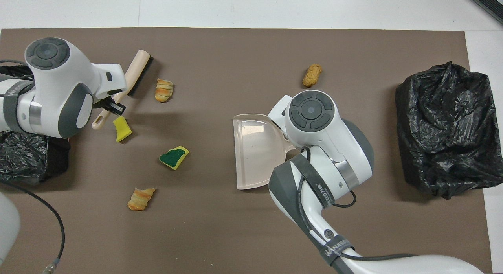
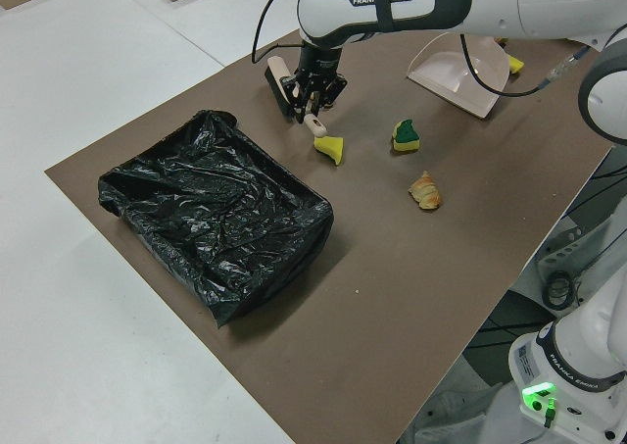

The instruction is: Sweep and dump trash in bin

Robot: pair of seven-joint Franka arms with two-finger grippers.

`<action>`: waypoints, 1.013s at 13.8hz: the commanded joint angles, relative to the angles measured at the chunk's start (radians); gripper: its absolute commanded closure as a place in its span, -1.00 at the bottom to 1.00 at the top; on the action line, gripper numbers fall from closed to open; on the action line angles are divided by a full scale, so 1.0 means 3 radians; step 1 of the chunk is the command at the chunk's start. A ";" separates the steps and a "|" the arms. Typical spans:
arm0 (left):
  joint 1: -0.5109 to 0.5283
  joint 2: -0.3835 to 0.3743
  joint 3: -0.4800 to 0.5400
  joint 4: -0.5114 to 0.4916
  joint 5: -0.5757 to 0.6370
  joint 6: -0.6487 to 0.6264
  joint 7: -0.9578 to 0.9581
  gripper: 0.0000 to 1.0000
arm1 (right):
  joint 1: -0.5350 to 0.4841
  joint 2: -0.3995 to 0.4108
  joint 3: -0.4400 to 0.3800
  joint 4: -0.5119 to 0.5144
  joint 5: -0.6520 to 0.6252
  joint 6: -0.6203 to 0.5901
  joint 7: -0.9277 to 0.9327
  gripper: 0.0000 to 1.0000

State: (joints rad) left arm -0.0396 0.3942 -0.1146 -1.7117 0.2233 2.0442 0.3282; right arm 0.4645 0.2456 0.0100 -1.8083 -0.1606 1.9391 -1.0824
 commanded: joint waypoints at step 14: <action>-0.0436 -0.1262 -0.0063 -0.1023 0.0033 -0.0627 0.0266 1.00 | -0.0004 -0.0154 0.0043 -0.0282 -0.0129 0.0061 0.0663 1.00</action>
State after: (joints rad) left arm -0.1995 0.0998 -0.1438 -1.9763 0.2233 1.8641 0.4006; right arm 0.4693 0.2273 0.0171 -1.8597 -0.1802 1.9428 -0.9195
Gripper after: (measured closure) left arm 0.731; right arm 0.678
